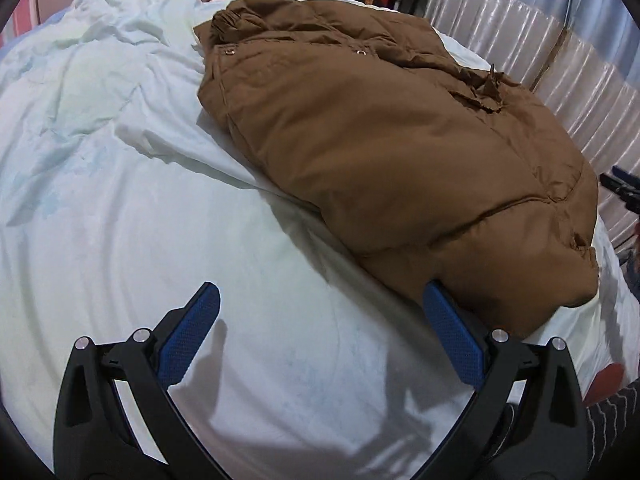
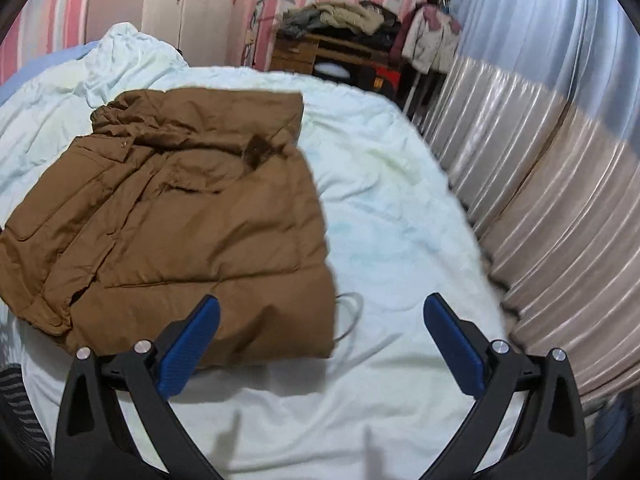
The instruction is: Fold large clothes
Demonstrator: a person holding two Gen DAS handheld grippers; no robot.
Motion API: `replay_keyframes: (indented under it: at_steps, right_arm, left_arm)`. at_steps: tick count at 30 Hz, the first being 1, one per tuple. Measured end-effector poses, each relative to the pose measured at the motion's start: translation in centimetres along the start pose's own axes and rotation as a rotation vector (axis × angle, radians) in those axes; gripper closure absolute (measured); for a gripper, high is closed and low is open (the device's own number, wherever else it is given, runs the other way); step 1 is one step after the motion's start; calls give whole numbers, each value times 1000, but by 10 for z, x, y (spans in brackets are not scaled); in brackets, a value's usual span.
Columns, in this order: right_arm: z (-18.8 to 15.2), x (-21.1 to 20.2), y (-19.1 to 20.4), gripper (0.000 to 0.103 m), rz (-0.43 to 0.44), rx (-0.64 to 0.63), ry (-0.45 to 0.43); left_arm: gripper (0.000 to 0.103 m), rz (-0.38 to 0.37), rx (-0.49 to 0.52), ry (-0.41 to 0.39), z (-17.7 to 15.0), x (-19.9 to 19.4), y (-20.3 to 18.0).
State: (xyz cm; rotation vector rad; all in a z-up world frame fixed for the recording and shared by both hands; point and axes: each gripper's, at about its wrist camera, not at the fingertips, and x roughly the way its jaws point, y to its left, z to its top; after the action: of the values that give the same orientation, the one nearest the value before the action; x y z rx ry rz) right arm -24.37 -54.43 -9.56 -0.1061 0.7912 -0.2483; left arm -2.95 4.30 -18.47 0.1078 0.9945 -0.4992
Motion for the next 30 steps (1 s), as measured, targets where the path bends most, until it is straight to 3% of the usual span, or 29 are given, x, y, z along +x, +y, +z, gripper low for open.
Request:
replay_keyframes:
  at_steps: [5, 12, 13, 15, 17, 19, 21, 25, 30]
  right_arm:
    - [-7, 32, 8, 2, 71, 45, 59]
    - [0, 69, 37, 4, 141, -2, 128]
    - [1, 77, 42, 9, 150, -20, 150]
    - [2, 87, 50, 29, 176, -53, 189]
    - [3, 91, 55, 66, 188, -70, 214]
    - [11, 91, 60, 82, 152, -103, 211]
    - [25, 89, 62, 85, 93, -153, 193]
    - [42, 100, 47, 86, -38, -161, 187]
    - [23, 113, 24, 85, -15, -55, 222]
  left_arm:
    - [3, 2, 12, -1, 0, 12, 1]
    - [3, 4, 46, 18, 11, 22, -3]
    - [3, 10, 60, 18, 14, 21, -5]
    - [3, 34, 95, 13, 22, 19, -12]
    - [3, 47, 119, 10, 32, 17, -17]
    - [3, 42, 120, 14, 43, 18, -21]
    - [3, -4, 109, 34, 56, 23, -28]
    - [3, -3, 121, 46, 70, 43, -54]
    - [6, -27, 53, 72, 73, 75, -55]
